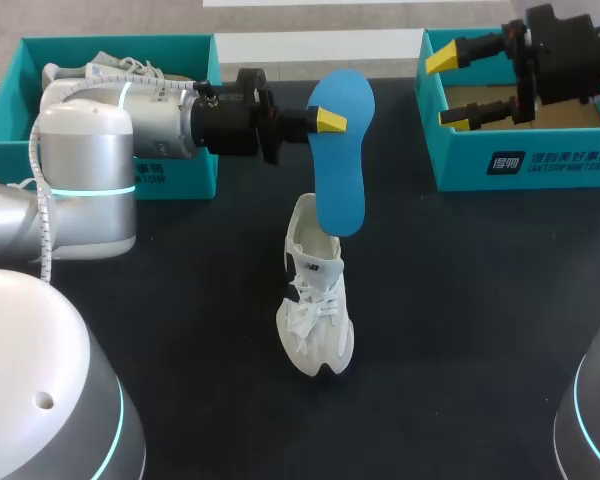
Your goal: Take the shoe out of the shoebox, open the shoe tongue, remove and reinsert the insole, then place the shoe into the shoebox
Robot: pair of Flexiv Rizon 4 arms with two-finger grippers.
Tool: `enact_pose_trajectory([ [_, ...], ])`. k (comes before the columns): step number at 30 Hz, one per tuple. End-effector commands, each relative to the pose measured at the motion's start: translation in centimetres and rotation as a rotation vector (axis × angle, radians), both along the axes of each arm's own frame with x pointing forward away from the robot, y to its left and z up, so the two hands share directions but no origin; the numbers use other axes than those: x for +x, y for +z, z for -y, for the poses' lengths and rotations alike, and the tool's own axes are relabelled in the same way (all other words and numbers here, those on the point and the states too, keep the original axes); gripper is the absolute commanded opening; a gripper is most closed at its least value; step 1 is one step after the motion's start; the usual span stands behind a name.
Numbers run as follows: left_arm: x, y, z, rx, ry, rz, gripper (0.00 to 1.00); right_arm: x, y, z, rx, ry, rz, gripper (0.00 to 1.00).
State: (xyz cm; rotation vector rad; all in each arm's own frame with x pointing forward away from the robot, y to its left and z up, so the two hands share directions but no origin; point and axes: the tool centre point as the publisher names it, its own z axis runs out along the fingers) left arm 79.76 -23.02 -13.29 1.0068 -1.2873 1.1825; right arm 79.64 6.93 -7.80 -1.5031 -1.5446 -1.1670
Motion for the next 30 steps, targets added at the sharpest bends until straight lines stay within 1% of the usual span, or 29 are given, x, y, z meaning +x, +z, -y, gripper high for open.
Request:
enact_pose_trajectory([
  [1,0.3,-0.4,0.1,0.006,-0.008,-0.011,0.00,-1.1,1.4,-0.8,-0.332,-0.074,0.008,1.00],
  [3,0.4,-0.6,0.1,0.008,-0.008,-0.019,0.00,-1.2,1.7,-1.1,-0.441,-0.098,-0.018,1.00],
  [5,0.4,-0.8,0.1,0.010,-0.002,-0.038,0.00,-1.3,1.8,-1.3,-0.588,-0.120,-0.062,1.00],
  [20,0.4,-0.8,0.1,0.005,-0.001,-0.040,0.00,-1.3,1.8,-1.3,-0.588,-0.120,-0.062,1.00],
  [21,0.4,-0.8,0.1,0.005,-0.001,-0.040,0.00,-1.1,1.9,-1.6,-0.626,-0.099,-0.048,1.00],
  [22,0.4,-0.8,0.1,0.005,-0.001,-0.040,0.00,-0.9,1.9,-2.0,-0.683,-0.099,-0.049,1.00],
  [23,0.4,-0.8,0.1,0.005,-0.001,-0.040,0.00,-0.8,2.0,-2.3,-0.714,-0.096,-0.045,1.00],
  [24,0.4,-0.8,0.1,0.005,-0.001,-0.040,0.00,-0.7,2.0,-2.5,-0.731,-0.095,-0.047,1.00],
  [26,0.4,-0.8,0.1,0.005,-0.001,-0.040,0.00,-0.7,2.2,-2.8,-0.733,-0.099,-0.022,1.00],
  [29,0.4,-0.8,0.1,0.005,-0.001,-0.040,0.00,-0.7,2.6,-3.0,-0.783,-0.109,-0.025,1.00],
  [30,0.4,-0.8,0.1,0.005,-0.001,-0.040,0.00,-0.7,2.7,-3.1,-0.792,-0.109,-0.012,1.00],
])
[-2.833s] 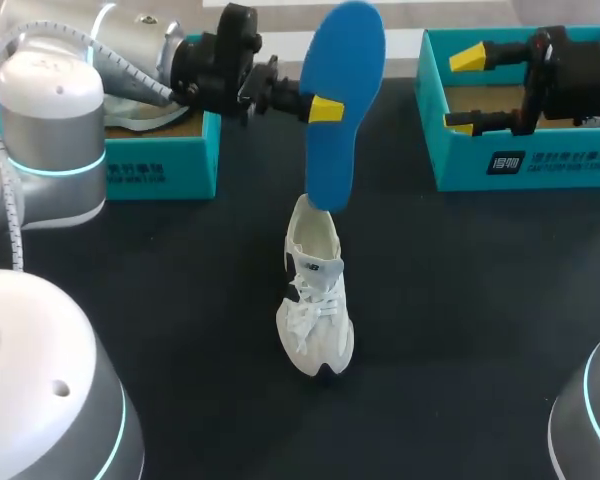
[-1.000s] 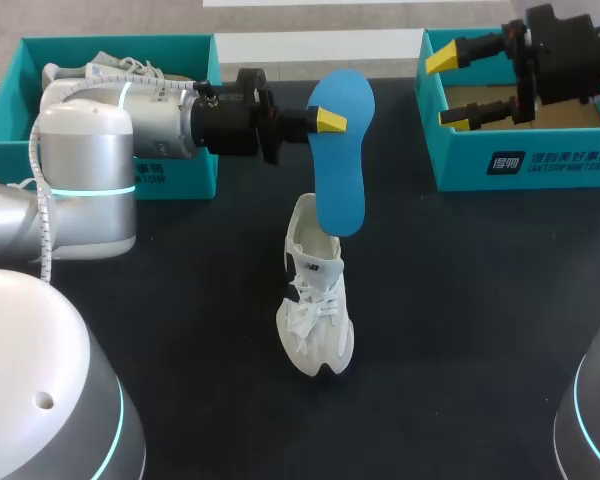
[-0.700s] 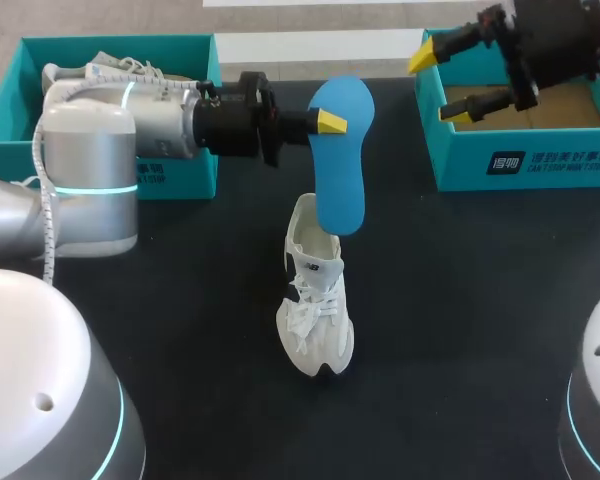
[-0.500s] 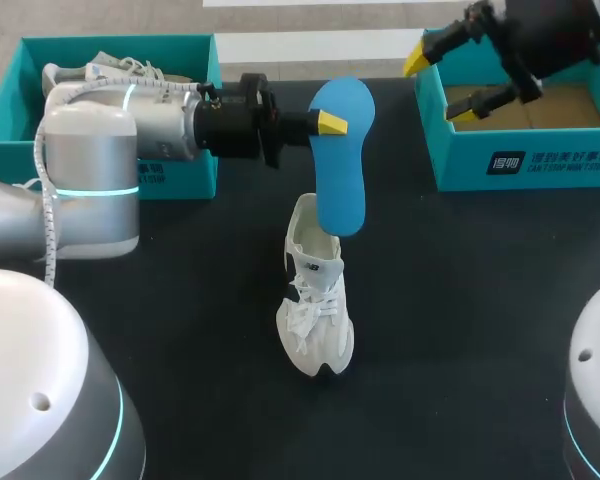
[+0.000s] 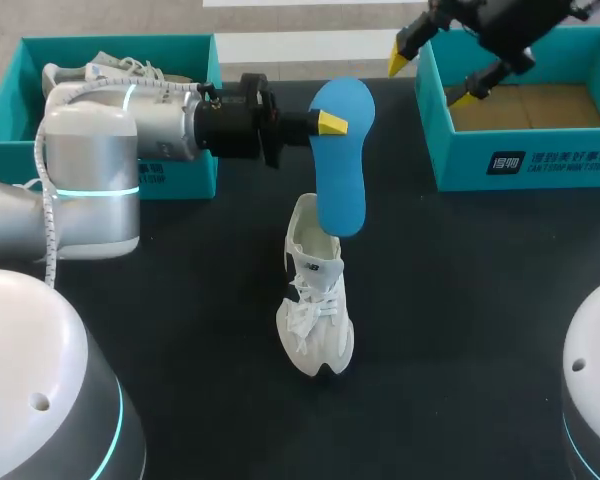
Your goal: Take the shoe out of the shoebox, open the shoe tongue, remove and reinsert the insole, then place the shoe into the shoebox
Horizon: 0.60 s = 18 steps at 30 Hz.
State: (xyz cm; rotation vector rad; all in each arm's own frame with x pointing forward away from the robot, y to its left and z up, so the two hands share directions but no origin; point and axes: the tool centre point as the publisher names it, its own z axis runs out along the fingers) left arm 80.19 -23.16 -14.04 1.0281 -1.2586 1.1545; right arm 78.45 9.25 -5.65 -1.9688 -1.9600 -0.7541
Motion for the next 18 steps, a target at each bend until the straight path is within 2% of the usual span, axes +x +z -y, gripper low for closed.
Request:
enact_pose_trajectory([
  [1,0.0,0.0,0.0,0.001,-0.001,0.000,0.00,0.5,0.6,-0.9,-0.190,-0.030,0.000,1.00],
  [6,0.0,0.0,0.0,0.001,-0.001,0.000,0.00,0.3,0.7,-2.2,-0.291,-0.021,0.004,1.00],
  [10,0.0,0.0,0.0,0.001,-0.001,0.000,0.00,-0.6,1.2,-3.0,-0.349,-0.059,0.003,1.00],
  [13,0.0,0.0,0.0,0.001,-0.001,0.000,0.00,-1.3,1.6,-4.0,-0.451,-0.088,-0.003,1.00],
  [18,0.0,0.0,0.0,0.001,-0.001,0.000,0.00,-1.3,1.6,-4.0,-0.451,-0.088,-0.003,1.00],
])
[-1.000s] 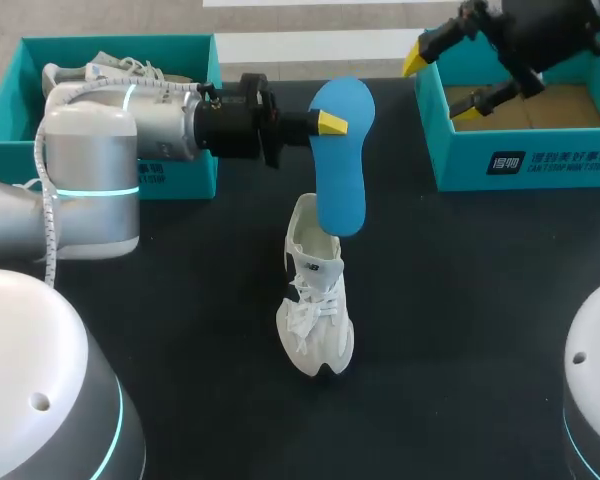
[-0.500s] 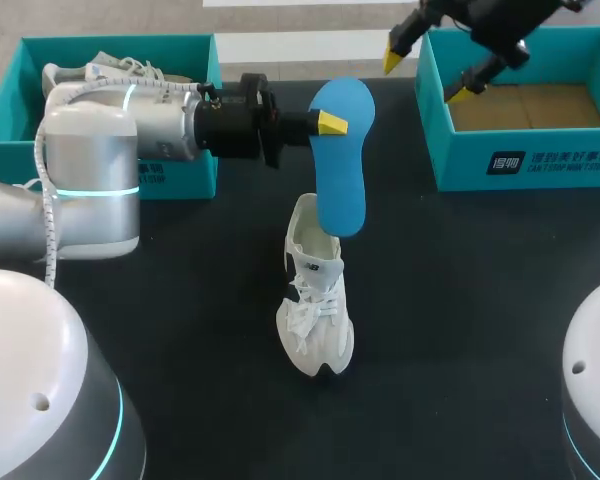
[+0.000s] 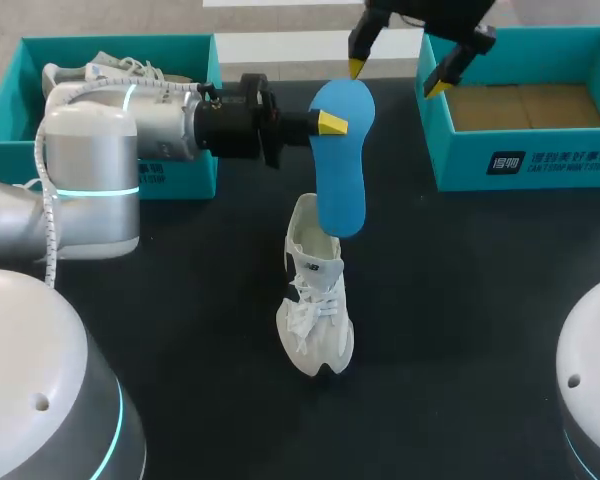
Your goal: Take the shoe out of the shoebox, open the shoe tongue, remove and reinsert the insole, then place the shoe into the shoebox
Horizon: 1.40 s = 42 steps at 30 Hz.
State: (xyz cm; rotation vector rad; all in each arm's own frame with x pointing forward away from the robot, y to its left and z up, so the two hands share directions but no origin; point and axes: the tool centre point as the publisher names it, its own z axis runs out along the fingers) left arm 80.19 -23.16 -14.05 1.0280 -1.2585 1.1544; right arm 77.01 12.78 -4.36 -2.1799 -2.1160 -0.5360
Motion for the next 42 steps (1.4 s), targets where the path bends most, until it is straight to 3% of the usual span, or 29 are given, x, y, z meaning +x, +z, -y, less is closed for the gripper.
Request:
enact_pose_trajectory([
  [1,0.0,0.0,0.0,0.001,-0.001,0.000,0.00,0.2,0.3,-0.5,-0.182,-0.036,-0.014,1.00],
  [10,0.0,0.0,0.0,0.001,-0.001,0.000,0.00,0.2,0.3,-0.5,-0.182,-0.036,-0.014,1.00],
  [19,0.0,0.0,0.0,0.001,-0.001,0.000,0.00,0.4,-1.0,-3.3,-0.143,-0.001,-0.027,1.00],
  [27,0.0,0.0,0.0,0.001,-0.001,0.000,0.00,0.8,-2.1,-4.3,-0.160,0.022,-0.026,1.00],
  [42,0.0,0.0,0.0,0.001,-0.001,0.000,0.00,0.8,-2.4,-4.4,-0.155,0.008,-0.020,1.00],
])
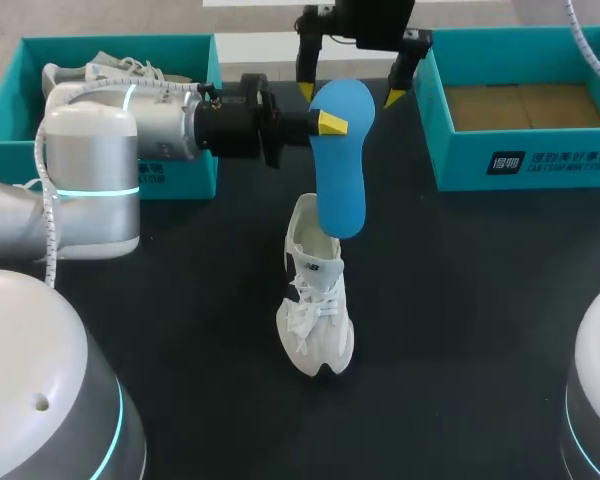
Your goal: Take the shoe out of the shoebox, open the shoe tongue, remove and reinsert the insole, then place the shoe into the shoebox
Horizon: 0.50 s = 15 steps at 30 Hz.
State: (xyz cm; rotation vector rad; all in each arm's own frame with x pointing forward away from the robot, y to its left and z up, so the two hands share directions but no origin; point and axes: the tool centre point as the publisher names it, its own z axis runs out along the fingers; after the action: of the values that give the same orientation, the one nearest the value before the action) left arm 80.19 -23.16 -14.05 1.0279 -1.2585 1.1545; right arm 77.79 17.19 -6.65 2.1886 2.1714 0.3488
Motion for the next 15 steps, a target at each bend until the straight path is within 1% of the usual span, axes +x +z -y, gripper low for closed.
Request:
enact_pose_trajectory([
  [1,0.0,0.0,0.0,0.001,-0.001,0.000,0.00,0.1,-0.1,0.0,0.001,0.000,0.000,1.00],
  [11,0.0,0.0,0.0,0.001,-0.001,0.000,0.00,0.1,-0.1,0.0,0.001,0.000,0.000,1.00],
  [13,0.0,0.0,0.0,0.001,-0.001,0.000,0.00,0.1,0.1,0.7,0.048,0.022,-0.021,1.00],
  [15,0.0,0.0,0.0,0.001,-0.001,0.000,0.00,0.1,0.3,1.4,0.131,0.030,-0.032,1.00],
])
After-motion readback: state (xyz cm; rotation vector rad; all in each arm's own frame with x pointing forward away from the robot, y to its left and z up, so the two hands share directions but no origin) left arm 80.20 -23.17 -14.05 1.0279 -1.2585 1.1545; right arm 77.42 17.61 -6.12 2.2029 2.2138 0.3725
